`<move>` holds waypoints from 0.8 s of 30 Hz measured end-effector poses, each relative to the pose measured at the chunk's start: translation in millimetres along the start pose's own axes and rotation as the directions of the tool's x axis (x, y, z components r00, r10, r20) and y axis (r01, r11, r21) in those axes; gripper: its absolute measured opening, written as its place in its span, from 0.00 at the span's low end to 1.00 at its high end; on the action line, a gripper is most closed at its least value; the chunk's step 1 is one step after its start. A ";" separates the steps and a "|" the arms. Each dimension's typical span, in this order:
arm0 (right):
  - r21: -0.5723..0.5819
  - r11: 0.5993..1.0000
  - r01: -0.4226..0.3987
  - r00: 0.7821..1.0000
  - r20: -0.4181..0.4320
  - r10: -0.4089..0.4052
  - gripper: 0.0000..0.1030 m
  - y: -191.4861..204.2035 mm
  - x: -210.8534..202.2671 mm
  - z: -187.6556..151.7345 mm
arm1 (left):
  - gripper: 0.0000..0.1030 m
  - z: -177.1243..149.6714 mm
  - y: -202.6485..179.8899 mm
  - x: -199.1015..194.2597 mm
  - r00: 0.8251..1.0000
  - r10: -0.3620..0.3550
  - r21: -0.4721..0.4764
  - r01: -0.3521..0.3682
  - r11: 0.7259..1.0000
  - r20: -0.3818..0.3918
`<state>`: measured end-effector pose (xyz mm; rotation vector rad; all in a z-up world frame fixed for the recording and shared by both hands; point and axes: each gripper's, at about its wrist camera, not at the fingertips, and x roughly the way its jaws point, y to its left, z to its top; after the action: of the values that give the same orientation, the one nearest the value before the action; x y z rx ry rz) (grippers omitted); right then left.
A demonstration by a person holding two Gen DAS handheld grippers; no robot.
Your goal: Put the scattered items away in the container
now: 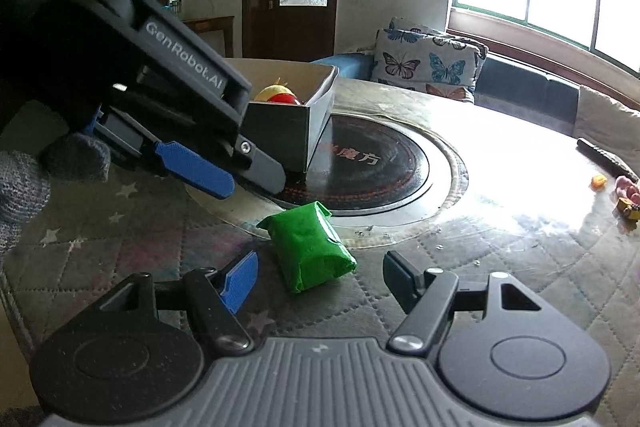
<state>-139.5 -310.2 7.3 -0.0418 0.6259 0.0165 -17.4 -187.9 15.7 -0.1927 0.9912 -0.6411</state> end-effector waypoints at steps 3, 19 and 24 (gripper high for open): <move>0.008 1.000 -0.005 1.000 -0.005 0.005 0.69 1.8 2.9 -2.1 | 0.39 1.6 -1.3 3.7 1.000 -0.012 -0.001 0.012 1.000 -0.004; 0.011 1.000 -0.019 0.999 -0.027 0.019 0.59 9.1 14.4 -1.6 | 0.38 7.1 -5.4 25.5 0.999 -0.026 -0.011 0.026 1.000 -0.025; 0.019 1.000 -0.016 0.999 -0.036 0.017 0.52 8.3 12.8 -3.0 | 0.38 7.2 -2.0 34.8 0.999 -0.008 -0.023 0.007 1.000 -0.044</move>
<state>-131.1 -301.9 -2.9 -0.0191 0.6630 0.0259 1.0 -210.7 -4.5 -0.2035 1.0406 -0.6433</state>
